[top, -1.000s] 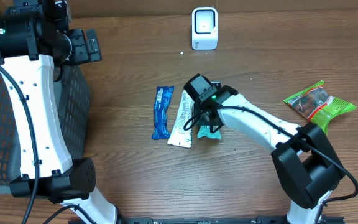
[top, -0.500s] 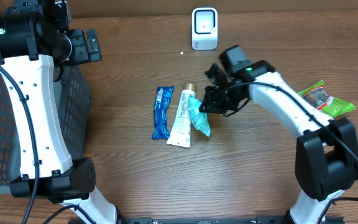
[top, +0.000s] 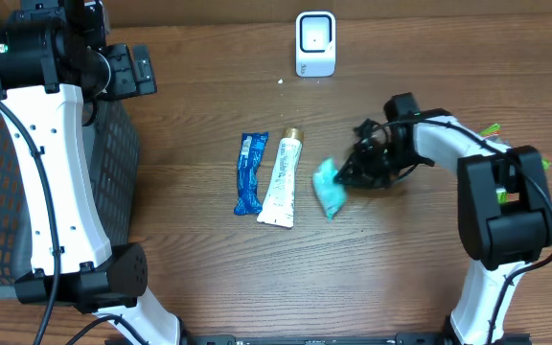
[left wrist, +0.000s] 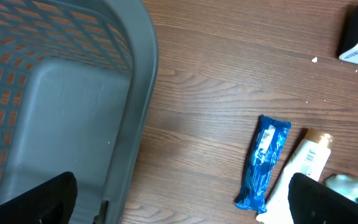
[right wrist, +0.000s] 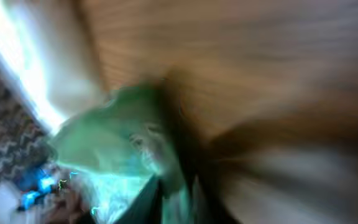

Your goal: Scan the item barcode

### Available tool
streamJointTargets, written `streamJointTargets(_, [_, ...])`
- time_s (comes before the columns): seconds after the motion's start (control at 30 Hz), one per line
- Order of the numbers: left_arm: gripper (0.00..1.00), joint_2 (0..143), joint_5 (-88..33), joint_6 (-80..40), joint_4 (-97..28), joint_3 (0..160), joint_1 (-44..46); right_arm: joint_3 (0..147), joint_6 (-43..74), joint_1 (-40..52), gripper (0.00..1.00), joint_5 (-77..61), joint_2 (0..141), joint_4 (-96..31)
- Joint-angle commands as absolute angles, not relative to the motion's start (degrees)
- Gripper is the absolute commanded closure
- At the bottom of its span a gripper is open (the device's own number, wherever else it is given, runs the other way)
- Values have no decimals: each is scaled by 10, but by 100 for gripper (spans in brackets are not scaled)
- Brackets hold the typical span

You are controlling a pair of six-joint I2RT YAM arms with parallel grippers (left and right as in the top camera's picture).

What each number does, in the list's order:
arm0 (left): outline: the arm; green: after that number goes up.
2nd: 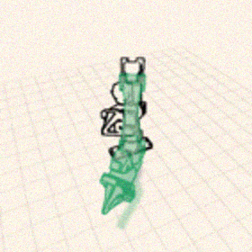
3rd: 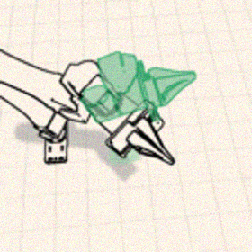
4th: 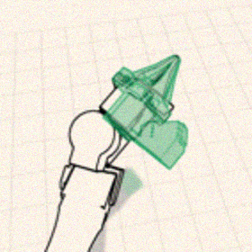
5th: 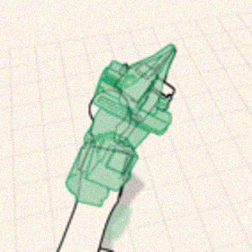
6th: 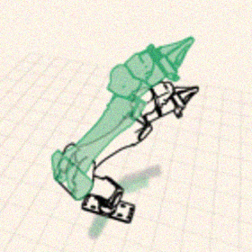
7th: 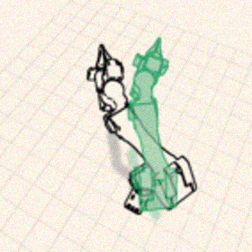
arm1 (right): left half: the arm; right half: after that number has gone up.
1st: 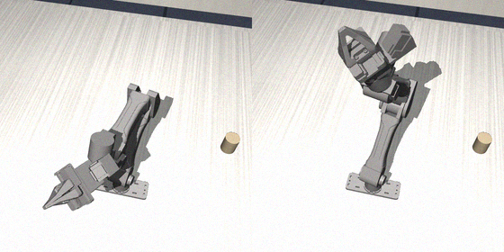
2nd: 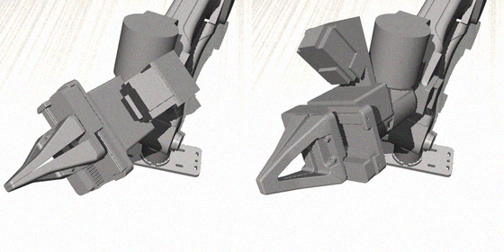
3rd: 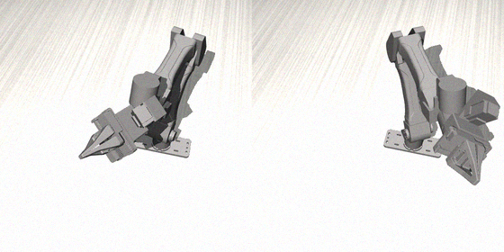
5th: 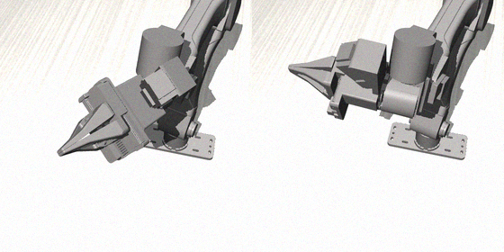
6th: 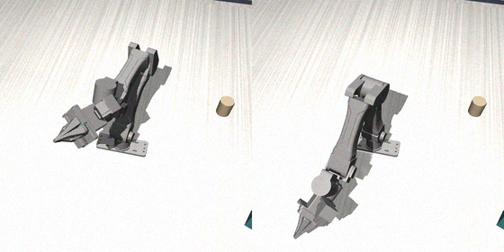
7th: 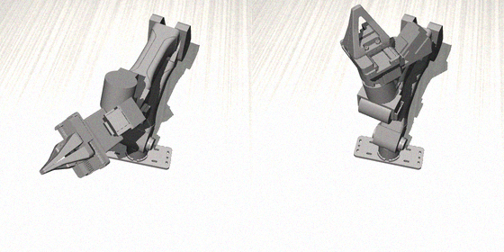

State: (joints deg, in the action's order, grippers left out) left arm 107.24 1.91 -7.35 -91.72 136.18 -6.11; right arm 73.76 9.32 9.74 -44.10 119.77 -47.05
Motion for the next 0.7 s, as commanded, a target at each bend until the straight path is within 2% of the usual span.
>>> streamJointTargets(0.0, [0, 1056, 15, -79, -916, 1372, -58, 744, 118, 57, 73, -302, 1206, -479])
streamJointTargets(0.13, [0, 1056, 15, -79, -916, 1372, -58, 808, 86, 32, 66, -286, 1193, -545])
streamJointTargets(0.3, [0, 1056, 15, -79, -917, 1372, -58, 896, 56, 36, 65, -285, 1161, -637])
streamJointTargets(0.4, [0, 1056, 15, -79, -916, 1372, -58, 913, 13, 57, 74, -329, 1130, -689])
streamJointTargets(0.47, [0, 1056, 15, -79, -917, 1372, -58, 912, 10, 82, 91, -331, 1125, -703])
streamJointTargets(0.5, [0, 1056, 15, -79, -917, 1372, -58, 911, 7, 92, 95, -331, 1125, -703])
streamJointTargets(0.67, [0, 1056, 15, -79, -916, 1372, -58, 894, -1, 161, 96, -304, 1134, -647])
